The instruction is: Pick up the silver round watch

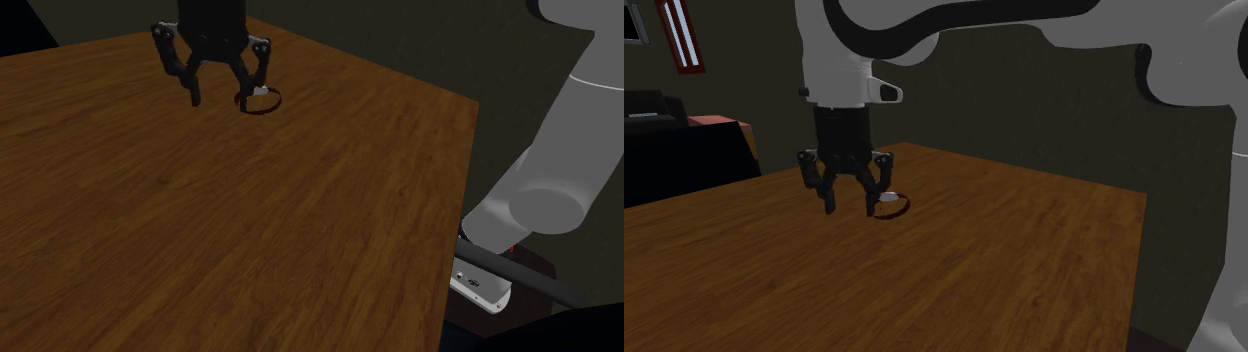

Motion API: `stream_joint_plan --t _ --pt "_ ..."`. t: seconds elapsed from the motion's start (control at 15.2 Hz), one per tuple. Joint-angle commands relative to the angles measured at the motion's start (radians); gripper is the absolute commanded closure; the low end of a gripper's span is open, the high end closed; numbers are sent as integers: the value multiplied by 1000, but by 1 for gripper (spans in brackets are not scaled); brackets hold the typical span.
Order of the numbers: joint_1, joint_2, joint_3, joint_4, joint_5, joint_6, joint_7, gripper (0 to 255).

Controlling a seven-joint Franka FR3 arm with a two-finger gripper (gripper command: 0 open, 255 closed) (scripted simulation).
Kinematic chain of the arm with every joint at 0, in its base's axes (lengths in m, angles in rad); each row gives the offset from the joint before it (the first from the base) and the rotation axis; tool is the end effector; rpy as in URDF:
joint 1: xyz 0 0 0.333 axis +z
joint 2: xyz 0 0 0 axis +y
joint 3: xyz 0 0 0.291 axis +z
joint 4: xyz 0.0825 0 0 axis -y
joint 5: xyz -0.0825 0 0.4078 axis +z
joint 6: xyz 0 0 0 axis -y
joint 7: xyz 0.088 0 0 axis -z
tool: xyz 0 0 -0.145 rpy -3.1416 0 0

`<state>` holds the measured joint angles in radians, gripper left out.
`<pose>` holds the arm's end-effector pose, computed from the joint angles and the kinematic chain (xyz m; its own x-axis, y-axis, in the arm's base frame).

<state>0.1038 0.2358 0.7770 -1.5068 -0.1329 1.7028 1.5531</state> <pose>0.4465 0.4560 0.4983 0.7820 -0.6225 -0.0319 -0.6233 -0.7815 -0.0283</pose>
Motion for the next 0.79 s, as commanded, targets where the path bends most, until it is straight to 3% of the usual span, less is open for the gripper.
stream_joint_plan --t 0.0,0.26,0.33,0.73 --pt "13 -37 -42 -5 2 -23 311 0" --pt "39 -140 -119 -28 18 -127 1058 0" --pt "41 -147 -123 -29 20 -140 1128 0" --pt "32 -165 -125 -128 30 -54 1126 0"
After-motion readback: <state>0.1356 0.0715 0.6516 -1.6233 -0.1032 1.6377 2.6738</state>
